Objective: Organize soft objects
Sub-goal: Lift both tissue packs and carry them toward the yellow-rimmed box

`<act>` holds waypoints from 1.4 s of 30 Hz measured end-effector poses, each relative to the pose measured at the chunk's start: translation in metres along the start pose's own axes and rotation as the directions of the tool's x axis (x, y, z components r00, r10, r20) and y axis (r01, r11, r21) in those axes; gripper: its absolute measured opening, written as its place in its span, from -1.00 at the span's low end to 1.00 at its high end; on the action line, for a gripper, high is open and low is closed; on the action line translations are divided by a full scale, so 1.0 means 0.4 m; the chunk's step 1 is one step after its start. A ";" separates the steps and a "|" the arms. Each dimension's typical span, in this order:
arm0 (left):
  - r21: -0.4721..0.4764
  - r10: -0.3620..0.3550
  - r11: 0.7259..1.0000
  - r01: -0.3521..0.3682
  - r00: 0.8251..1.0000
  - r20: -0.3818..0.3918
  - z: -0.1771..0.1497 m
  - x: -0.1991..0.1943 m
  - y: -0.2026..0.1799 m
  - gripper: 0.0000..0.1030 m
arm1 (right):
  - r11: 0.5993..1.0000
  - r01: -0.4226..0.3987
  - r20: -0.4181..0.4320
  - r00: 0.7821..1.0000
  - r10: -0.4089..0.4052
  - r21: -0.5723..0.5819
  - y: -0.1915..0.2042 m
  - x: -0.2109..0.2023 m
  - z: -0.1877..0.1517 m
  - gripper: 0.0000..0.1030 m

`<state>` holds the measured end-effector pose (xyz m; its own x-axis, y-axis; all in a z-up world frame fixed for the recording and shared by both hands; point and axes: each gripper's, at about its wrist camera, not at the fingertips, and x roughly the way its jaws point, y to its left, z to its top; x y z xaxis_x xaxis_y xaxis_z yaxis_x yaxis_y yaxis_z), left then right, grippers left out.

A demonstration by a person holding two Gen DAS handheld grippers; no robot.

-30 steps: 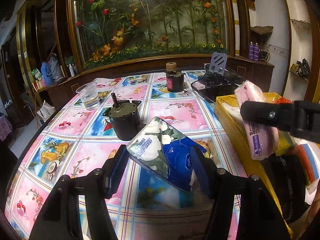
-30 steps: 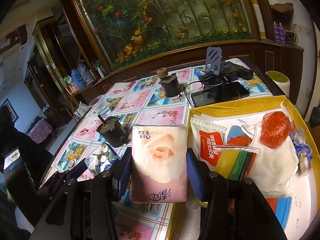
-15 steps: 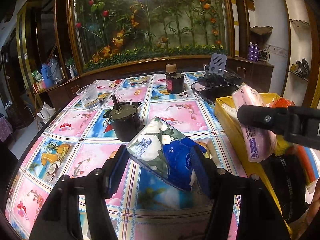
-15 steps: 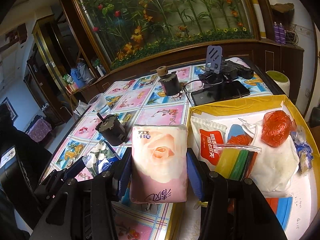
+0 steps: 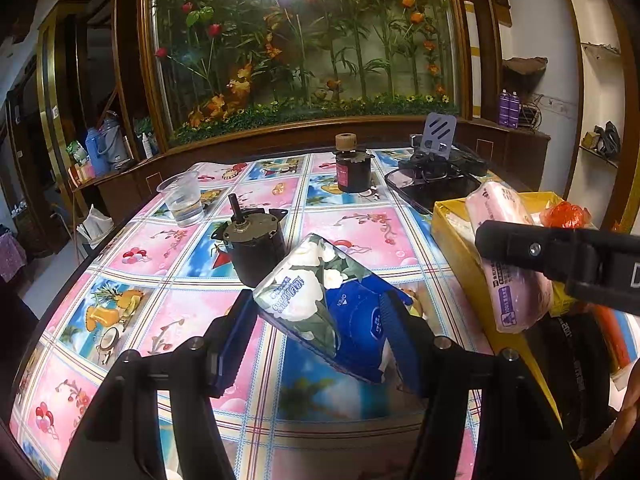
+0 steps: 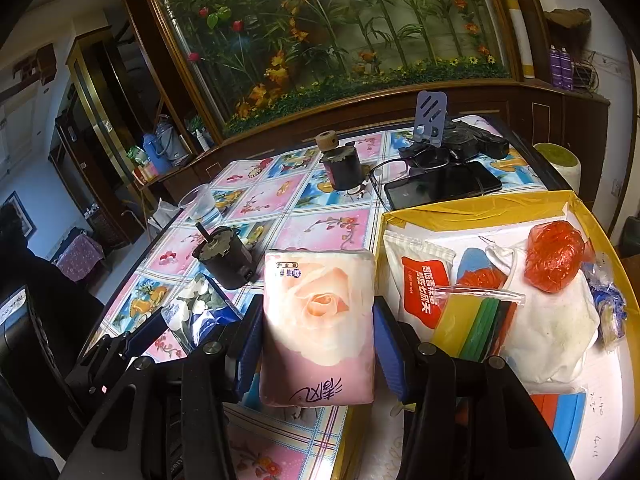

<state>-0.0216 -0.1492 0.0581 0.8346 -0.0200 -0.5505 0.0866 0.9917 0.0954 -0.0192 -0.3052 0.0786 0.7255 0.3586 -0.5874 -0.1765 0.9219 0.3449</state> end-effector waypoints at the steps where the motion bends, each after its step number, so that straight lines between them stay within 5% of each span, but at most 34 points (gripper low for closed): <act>1: 0.000 0.001 1.000 -0.001 1.000 0.000 0.000 0.000 0.000 0.22 | 1.000 0.002 0.001 1.000 -0.002 -0.002 0.001 0.000 0.000 0.09; 42: -0.003 0.014 1.000 -0.014 1.000 0.020 0.013 -0.015 0.011 0.22 | 1.000 0.007 0.016 1.000 -0.007 0.005 -0.016 -0.013 0.002 0.09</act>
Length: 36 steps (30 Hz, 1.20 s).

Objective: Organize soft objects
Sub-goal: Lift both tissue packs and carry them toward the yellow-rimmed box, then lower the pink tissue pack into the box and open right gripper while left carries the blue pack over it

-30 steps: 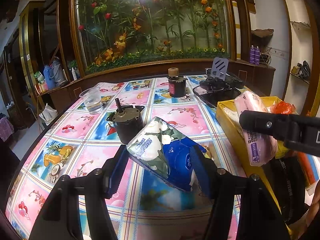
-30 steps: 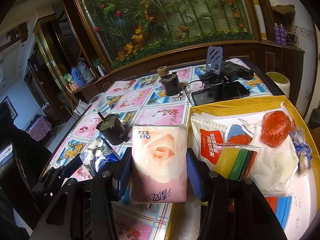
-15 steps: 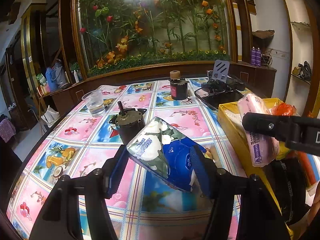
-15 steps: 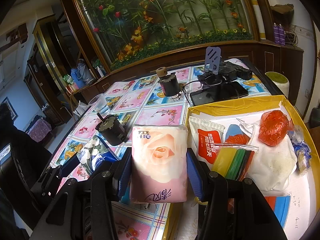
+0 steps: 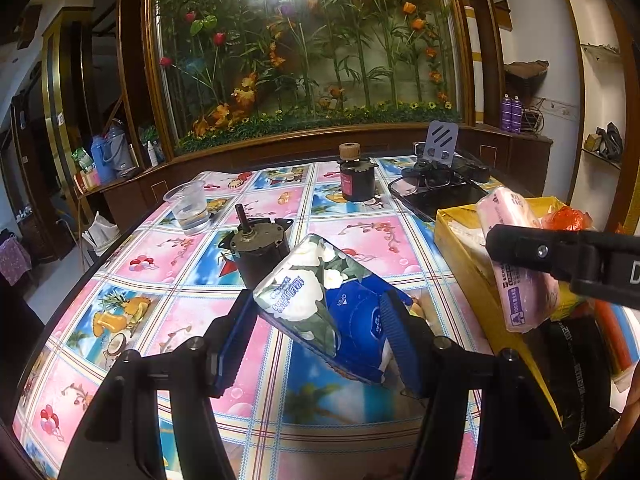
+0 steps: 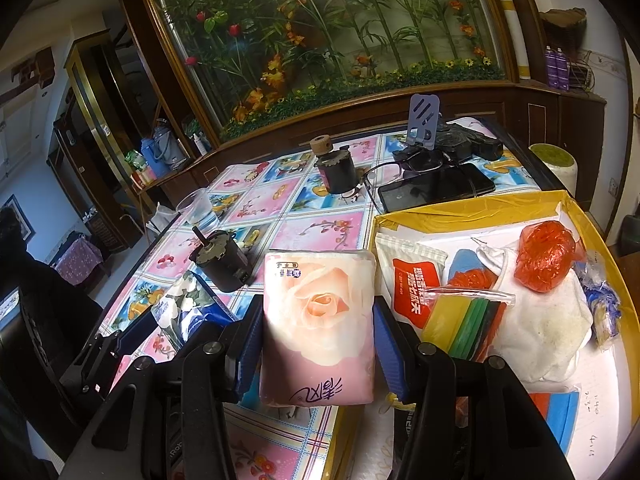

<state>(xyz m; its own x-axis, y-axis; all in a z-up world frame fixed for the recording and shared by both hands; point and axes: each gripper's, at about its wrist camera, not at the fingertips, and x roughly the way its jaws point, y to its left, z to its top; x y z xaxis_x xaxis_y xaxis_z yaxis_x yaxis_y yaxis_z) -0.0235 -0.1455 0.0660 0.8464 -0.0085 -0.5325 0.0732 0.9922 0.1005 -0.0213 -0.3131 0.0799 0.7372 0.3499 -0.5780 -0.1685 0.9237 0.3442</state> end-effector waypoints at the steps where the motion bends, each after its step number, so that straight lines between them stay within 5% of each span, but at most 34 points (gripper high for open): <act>1: -0.002 0.000 1.000 0.000 1.000 -0.001 0.002 0.001 0.002 0.22 | 1.000 0.001 0.003 1.000 -0.001 0.003 -0.004 -0.003 0.001 0.09; 19: -0.004 -0.007 1.000 0.007 1.000 0.001 0.003 0.007 -0.011 0.22 | 0.999 -0.002 0.029 1.000 0.001 0.034 -0.028 -0.038 0.003 0.09; 36: 0.076 0.000 0.997 -0.003 0.999 0.037 0.005 -0.021 -0.129 0.22 | 0.996 -0.003 0.065 0.998 -0.002 0.084 -0.088 -0.080 0.016 0.09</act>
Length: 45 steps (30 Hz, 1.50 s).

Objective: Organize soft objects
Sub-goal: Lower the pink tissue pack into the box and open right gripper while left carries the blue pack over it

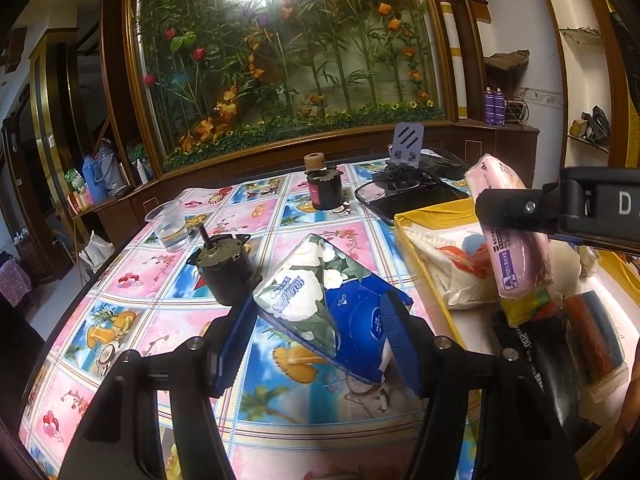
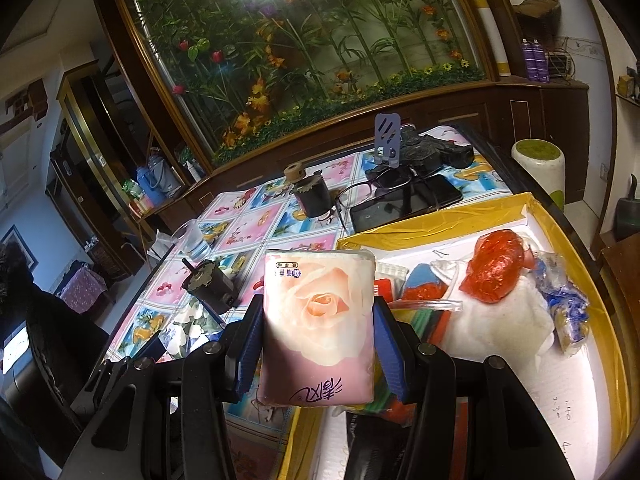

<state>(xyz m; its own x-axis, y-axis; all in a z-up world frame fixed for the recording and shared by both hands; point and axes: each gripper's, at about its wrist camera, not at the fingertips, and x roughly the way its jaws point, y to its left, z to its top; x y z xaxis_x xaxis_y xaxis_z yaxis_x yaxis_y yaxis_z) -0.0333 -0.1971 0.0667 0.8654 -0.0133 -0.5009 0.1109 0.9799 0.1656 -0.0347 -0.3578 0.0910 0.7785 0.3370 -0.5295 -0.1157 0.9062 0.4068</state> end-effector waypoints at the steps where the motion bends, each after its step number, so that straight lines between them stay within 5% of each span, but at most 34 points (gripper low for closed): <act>1: 0.002 -0.002 1.000 0.002 1.000 0.002 0.002 0.000 -0.005 0.22 | 1.000 0.000 0.002 1.000 0.000 0.005 -0.006 -0.003 0.002 0.09; 22: 0.071 -0.185 0.980 0.186 0.982 -0.025 0.005 -0.027 -0.208 0.22 | 0.987 0.108 0.036 0.993 -0.113 0.117 -0.169 -0.080 0.044 0.08; 45: 0.077 -0.301 0.948 0.307 0.950 -0.081 -0.011 -0.018 -0.252 0.22 | 0.959 0.277 -0.137 0.954 -0.267 0.062 -0.236 0.000 0.031 0.13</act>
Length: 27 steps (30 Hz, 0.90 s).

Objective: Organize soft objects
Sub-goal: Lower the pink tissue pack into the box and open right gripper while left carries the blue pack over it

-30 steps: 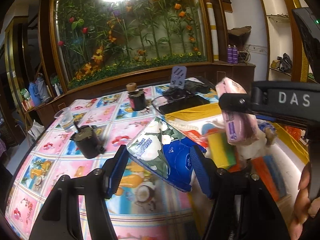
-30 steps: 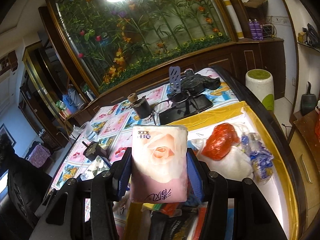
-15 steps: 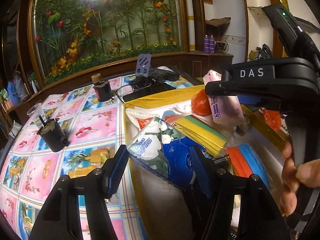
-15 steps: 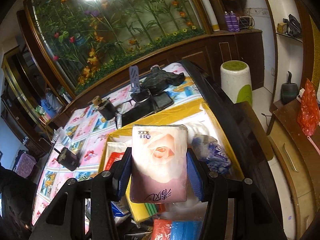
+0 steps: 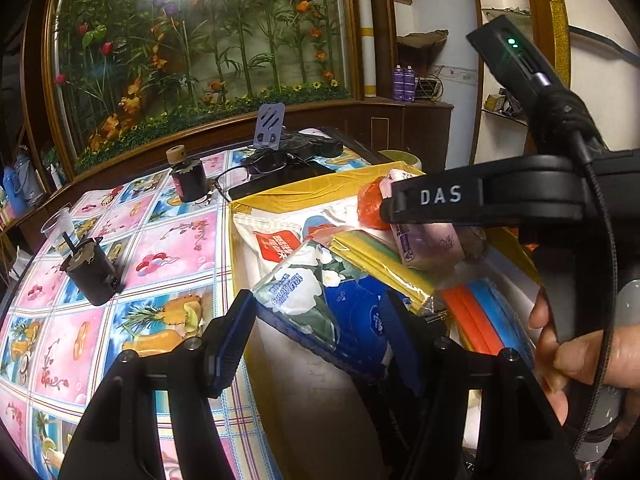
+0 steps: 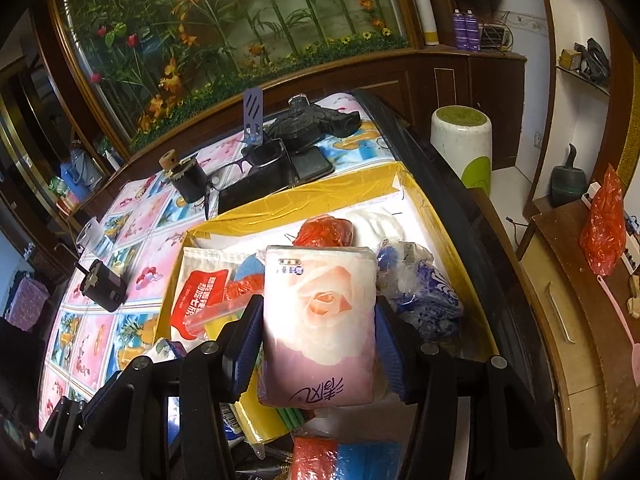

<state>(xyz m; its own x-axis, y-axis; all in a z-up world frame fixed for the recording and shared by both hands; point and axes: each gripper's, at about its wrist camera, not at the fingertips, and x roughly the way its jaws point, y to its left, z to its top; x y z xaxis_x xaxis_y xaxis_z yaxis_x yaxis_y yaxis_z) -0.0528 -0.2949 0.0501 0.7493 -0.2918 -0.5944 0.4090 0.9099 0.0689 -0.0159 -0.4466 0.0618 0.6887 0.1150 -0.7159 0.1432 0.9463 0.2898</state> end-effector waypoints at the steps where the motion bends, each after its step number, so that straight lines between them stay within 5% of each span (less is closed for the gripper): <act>1: 0.000 -0.005 1.000 0.005 1.000 -0.003 0.000 0.001 -0.001 0.22 | 1.000 0.001 -0.013 1.000 -0.002 -0.005 0.004 0.008 -0.002 0.12; 4: 0.005 -0.009 1.000 0.009 1.000 -0.009 -0.003 0.004 -0.005 0.22 | 0.999 -0.029 -0.076 0.997 0.027 -0.030 0.020 0.041 -0.012 0.12; 27: 0.032 0.012 0.999 -0.011 1.000 -0.010 -0.010 0.004 -0.011 0.26 | 0.999 -0.017 -0.080 0.997 0.014 -0.041 0.028 0.052 -0.019 0.12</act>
<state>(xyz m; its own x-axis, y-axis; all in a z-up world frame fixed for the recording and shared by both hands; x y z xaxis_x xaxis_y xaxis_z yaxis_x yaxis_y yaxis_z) -0.0556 -0.2981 0.0458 0.7491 -0.2782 -0.6012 0.4167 0.9034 0.1011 -0.0054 -0.4315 0.0454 0.6315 0.1520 -0.7604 0.1020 0.9558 0.2757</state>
